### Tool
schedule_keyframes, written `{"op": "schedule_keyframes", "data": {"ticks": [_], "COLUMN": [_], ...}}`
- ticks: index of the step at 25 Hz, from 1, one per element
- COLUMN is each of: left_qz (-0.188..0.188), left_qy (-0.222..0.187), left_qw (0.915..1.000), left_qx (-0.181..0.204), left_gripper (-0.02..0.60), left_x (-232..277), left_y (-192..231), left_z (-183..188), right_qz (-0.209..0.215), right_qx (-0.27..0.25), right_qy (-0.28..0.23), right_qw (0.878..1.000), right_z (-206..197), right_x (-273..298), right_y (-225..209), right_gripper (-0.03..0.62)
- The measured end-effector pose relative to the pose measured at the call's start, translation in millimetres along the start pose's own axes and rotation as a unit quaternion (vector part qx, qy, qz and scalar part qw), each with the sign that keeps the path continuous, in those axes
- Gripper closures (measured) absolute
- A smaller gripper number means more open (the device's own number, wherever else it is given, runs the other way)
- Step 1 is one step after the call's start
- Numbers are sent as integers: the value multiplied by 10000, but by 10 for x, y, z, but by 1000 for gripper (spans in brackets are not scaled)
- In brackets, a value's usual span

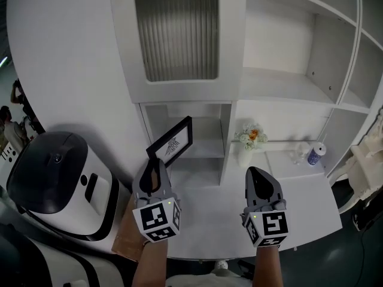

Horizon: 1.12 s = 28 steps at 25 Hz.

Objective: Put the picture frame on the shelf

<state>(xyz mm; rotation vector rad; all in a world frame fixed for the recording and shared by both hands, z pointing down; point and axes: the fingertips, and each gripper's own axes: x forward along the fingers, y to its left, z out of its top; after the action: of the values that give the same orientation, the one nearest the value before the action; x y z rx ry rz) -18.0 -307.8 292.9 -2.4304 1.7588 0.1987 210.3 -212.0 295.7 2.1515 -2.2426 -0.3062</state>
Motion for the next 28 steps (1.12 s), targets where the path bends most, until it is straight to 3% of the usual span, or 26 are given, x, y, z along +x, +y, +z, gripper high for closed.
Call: {"op": "schedule_keyframes", "data": {"ticks": [12,19,28], "left_qz": [1166,1589,1952], "left_qy": [121,210,565], "left_qw": [9931,9870,9776], "left_qx": [-41,-86,-541], "left_gripper": [502,502,502], "left_x": [175,324,599], "left_y": [-139,-160,-55], "left_z": [-89,-205,-488], "right_qz": [953,1152,1404], "right_qx": [-93,-84,-89], "right_qy": [-72,-25,58], "right_qw": [9954,9933,9900], "right_z": [-120,-247,-376], "right_x": [441,618,847], "right_y": [-340,-445,-358], "right_gripper": [585,585,585]}}
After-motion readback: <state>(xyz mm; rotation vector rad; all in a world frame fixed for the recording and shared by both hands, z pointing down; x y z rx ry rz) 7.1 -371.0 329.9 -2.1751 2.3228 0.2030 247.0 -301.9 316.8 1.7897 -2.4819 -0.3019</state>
